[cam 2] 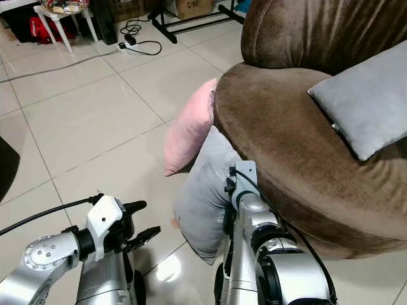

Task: Move the pillow to the sofa from floor

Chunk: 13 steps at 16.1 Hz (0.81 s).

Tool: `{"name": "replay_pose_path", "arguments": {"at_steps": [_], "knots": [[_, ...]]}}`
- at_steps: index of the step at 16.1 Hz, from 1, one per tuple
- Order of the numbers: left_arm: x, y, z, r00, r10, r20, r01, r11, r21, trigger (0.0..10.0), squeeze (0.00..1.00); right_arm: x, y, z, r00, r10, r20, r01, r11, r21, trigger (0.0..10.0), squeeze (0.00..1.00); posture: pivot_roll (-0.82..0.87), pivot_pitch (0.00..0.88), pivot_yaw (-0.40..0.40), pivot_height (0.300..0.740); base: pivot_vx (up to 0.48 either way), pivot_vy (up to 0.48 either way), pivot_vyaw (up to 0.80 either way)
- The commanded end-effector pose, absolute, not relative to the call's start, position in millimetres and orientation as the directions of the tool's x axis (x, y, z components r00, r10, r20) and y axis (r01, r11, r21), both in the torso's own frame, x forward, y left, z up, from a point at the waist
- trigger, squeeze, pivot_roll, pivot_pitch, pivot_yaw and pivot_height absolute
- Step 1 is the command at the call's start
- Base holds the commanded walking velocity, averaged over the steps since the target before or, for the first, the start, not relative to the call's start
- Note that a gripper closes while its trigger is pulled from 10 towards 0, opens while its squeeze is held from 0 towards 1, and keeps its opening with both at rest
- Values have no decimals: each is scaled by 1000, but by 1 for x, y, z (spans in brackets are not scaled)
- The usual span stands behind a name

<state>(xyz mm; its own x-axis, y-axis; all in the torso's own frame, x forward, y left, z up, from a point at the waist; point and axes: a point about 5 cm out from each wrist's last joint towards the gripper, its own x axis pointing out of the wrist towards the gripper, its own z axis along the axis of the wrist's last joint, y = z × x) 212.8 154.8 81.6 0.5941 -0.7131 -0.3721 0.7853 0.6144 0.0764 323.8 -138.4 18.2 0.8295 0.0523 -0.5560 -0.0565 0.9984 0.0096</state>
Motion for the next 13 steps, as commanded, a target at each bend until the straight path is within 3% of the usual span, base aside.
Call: {"name": "replay_pose_path", "arguments": {"at_steps": [1,8,13], "knots": [[214,153,79,592,-711,-380,786,613,77,10000,0,317,-134,10,801,76,-593,-82,996,16,0,0,110,44,0,429,0,0,0],[226,149,77,611,-700,-370,775,624,99,10000,0,316,-127,9,794,118,-596,-127,992,28,0,0,99,0,-12,429,0,0,0],[228,156,81,720,-614,-323,681,714,162,10000,0,315,-118,11,809,196,-554,-179,980,85,0,0,71,0,-33,429,0,0,0]]}}
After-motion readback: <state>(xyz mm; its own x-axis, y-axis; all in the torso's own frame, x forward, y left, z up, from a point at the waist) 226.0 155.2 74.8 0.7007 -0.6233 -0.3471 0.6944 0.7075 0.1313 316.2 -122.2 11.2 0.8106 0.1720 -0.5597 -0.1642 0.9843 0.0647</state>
